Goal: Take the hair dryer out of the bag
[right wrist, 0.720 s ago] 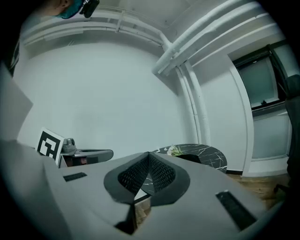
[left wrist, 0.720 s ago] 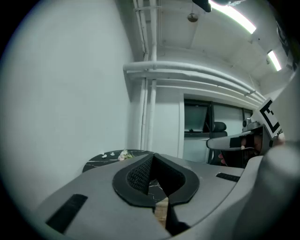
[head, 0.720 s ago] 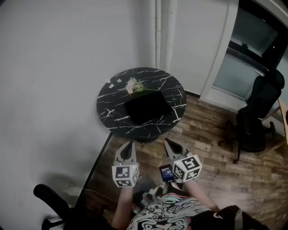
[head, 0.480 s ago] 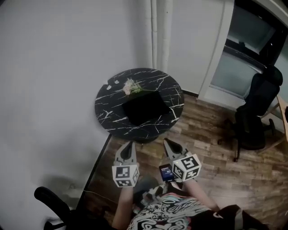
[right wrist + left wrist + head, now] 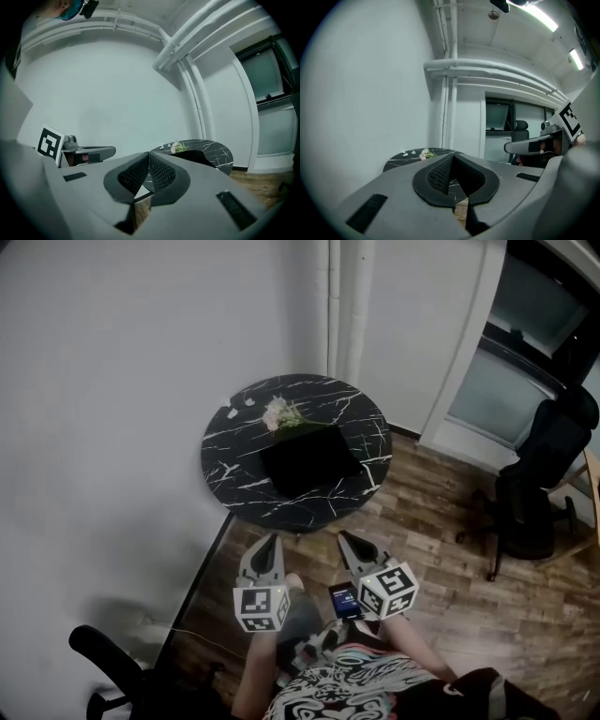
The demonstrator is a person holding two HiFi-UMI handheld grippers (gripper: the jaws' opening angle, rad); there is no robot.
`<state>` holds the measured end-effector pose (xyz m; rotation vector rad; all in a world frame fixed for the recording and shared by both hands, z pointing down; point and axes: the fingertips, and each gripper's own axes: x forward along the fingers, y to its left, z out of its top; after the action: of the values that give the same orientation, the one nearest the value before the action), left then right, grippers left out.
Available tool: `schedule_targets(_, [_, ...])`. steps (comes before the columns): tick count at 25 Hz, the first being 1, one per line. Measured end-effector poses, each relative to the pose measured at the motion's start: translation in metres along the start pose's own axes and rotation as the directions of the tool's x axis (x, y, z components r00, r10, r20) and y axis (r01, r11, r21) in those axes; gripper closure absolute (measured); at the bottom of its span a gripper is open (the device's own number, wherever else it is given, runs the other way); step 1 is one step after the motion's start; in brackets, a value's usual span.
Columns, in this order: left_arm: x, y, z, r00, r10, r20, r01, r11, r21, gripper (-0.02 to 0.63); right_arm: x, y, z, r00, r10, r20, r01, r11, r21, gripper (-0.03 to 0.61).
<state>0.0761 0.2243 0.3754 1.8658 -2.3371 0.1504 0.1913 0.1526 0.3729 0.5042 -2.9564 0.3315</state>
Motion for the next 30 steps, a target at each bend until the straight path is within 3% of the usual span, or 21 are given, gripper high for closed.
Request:
schedule_targets(5, [0.014,0.021,-0.013,1.0,0.021,-0.011,-0.021,1.0,-0.023,0.601,0.022,-0.01,-0.004,1.0,0.021,0.011,-0.022,0.996,0.087,0.56])
schedule_targets(18, [0.121,0.097,-0.009,0.999,-0.012,-0.042,0.009,0.999,-0.052,0.6,0.131,-0.065,0.004,0.998,-0.031,-0.05,0.036,0.994,0.108,0.56])
schedule_targets(27, [0.194,0.147,-0.007,0.996,-0.068,-0.057,0.063,0.994,-0.088,0.601,0.191,-0.108,-0.003,0.97,-0.173,-0.173,0.18,0.983,0.025,0.56])
schedule_targets(30, [0.211,0.16,-0.009,0.994,-0.091,-0.061,0.085,0.992,-0.09,0.601,0.206,-0.116,-0.006,0.946,-0.224,-0.234,0.21,0.974,-0.082,0.558])
